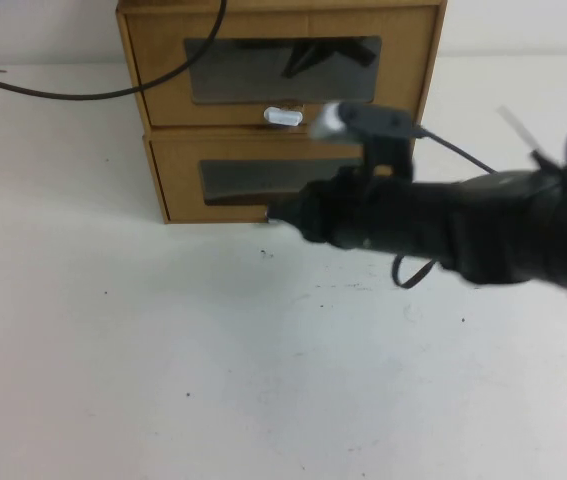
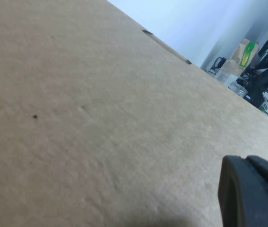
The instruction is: Open the shoe box
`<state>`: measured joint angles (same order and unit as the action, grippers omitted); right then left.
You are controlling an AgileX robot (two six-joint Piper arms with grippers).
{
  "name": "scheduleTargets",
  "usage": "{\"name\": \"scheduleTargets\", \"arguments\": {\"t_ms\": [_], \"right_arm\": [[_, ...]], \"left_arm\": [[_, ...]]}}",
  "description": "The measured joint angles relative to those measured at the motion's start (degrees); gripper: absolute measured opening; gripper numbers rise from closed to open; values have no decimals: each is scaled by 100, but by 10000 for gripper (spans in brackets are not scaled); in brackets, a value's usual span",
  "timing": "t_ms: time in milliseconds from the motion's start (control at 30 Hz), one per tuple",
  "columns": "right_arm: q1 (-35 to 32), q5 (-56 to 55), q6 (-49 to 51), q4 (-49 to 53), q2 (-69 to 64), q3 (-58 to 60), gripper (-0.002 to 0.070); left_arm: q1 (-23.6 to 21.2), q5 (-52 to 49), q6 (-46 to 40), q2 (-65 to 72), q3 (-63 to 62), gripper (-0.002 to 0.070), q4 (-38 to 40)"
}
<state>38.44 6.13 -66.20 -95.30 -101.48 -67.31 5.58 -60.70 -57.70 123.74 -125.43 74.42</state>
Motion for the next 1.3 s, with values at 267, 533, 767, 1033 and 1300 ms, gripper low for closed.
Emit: {"name": "scheduleTargets", "arguments": {"t_ms": [267, 533, 767, 1033, 1300], "right_arm": [[-752, 2289, 249, -318, -585, -300, -18], [-799, 2613, 435, -318, -1069, -933, -10], [-1247, 3383, 356, -284, -1069, -985, 96], [-1722, 3866, 937, -260, -1069, -914, 2], [-1779, 3928, 978, -251, -1069, -876, -6]], "left_arm": [[0, -34, -40, 0, 0, -7, 0], [0, -61, -43, 0, 0, -7, 0], [-3, -74, -66, 0, 0, -7, 0], [-3, -74, -69, 0, 0, -7, 0], [-3, -74, -95, 0, 0, -7, 0]]}}
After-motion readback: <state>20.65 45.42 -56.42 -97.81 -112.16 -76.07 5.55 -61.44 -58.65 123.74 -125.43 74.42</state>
